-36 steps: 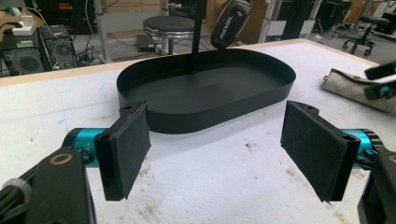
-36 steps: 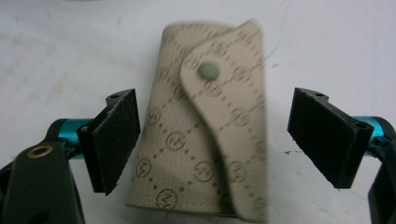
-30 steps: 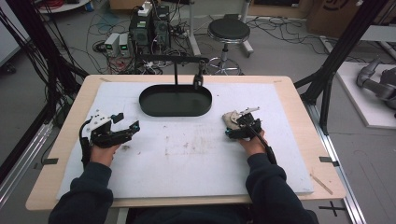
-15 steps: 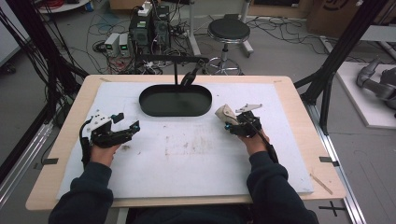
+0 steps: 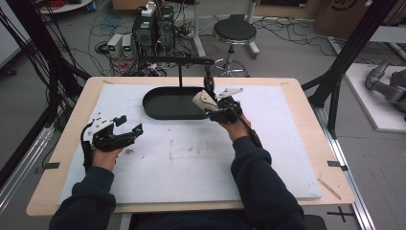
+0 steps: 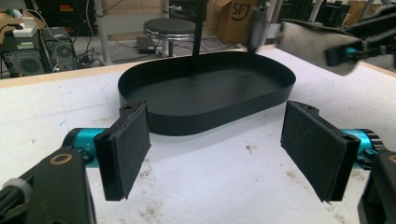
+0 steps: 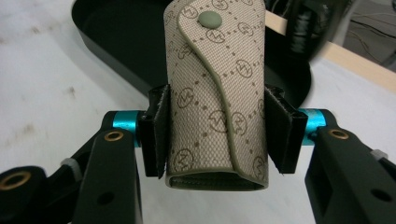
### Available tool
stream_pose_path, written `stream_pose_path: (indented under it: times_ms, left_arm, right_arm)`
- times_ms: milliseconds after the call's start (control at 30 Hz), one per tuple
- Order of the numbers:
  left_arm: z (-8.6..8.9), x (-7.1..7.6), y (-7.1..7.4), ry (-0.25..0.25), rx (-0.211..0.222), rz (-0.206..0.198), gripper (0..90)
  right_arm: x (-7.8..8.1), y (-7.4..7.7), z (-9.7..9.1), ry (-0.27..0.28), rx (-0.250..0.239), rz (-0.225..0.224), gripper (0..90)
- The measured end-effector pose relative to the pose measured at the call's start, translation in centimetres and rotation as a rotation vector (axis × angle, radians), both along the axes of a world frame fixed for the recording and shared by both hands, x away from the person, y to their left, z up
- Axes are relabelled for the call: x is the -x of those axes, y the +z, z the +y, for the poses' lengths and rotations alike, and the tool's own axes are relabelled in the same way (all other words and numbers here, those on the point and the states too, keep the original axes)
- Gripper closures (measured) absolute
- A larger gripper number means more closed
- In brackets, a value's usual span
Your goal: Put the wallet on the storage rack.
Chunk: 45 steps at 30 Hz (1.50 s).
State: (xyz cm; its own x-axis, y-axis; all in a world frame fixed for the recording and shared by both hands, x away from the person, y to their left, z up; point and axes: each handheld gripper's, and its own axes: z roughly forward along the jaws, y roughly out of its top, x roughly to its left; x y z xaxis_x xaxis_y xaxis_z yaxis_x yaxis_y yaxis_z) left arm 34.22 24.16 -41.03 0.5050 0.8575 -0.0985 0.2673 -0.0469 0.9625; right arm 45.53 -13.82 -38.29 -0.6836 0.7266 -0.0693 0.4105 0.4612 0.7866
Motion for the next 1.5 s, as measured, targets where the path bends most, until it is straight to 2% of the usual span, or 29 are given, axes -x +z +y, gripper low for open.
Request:
stream_pose_path:
  times_ms: [267,300,500,567,667,733,800,833,967,1067,1100,1133,1233,1267,1333,1500]
  left_arm:
    - [0.1,0.0,0.0,-0.001,0.008,-0.001,23.8]
    - [0.1,0.0,0.0,-0.001,0.009,-0.003,23.8]
    - [0.1,0.1,0.0,-0.003,0.007,-0.001,23.8]
    - [0.1,0.1,0.0,-0.007,0.006,-0.002,23.8]
    - [0.1,0.1,0.0,-0.007,0.008,-0.003,23.8]
    - [0.3,0.1,0.0,-0.006,0.005,-0.001,23.8]
    - [0.4,0.1,-0.1,-0.001,0.011,0.000,23.8]
    - [0.5,0.2,-0.1,0.000,0.006,-0.001,23.8]
    - [0.6,0.2,-0.1,0.004,0.006,-0.001,23.8]
    - [0.5,0.2,-0.1,0.005,0.002,0.001,23.8]
    - [0.5,0.2,-0.1,0.005,0.000,0.001,23.8]
    - [0.5,0.2,-0.1,0.005,-0.002,0.000,23.8]
    - [0.4,0.3,0.0,0.007,-0.004,0.002,23.8]
    - [0.4,0.3,0.0,0.007,-0.005,0.002,23.8]
    - [0.5,0.3,-0.1,0.006,-0.003,0.001,23.8]
    - [0.5,0.2,-0.1,-0.001,0.003,0.004,23.8]
  right_arm:
    - [-2.8,-0.7,5.4,0.022,0.029,0.022,48.3]
    - [-3.1,-1.0,6.2,0.023,0.039,0.010,48.0]
    - [-4.3,-1.9,7.8,0.001,0.051,0.018,47.2]
    - [-4.9,-2.3,8.2,-0.014,0.072,0.032,45.2]
    - [-5.1,-2.7,8.4,-0.050,0.055,-0.011,37.7]
    - [-5.0,-2.5,8.2,-0.062,0.046,-0.022,34.2]
    - [-4.9,-1.9,7.6,-0.052,0.021,-0.006,34.2]
    - [-4.8,-1.5,7.1,-0.048,0.016,-0.012,34.3]
    - [-3.9,0.5,4.4,-0.037,-0.017,-0.037,35.0]
    - [-3.2,1.2,2.2,-0.004,-0.031,-0.042,47.5]
    - [-3.1,1.2,1.6,0.005,-0.038,-0.035,49.2]
    - [-3.0,1.0,1.1,0.015,-0.039,-0.007,53.7]
    - [-3.0,0.1,0.7,0.038,0.003,0.061,57.7]
    - [-2.9,-0.1,0.8,0.041,0.006,0.073,57.7]
    - [-2.7,-0.1,1.0,0.049,0.008,0.064,55.0]
    - [-1.8,1.3,0.5,0.044,-0.029,0.012,40.6]
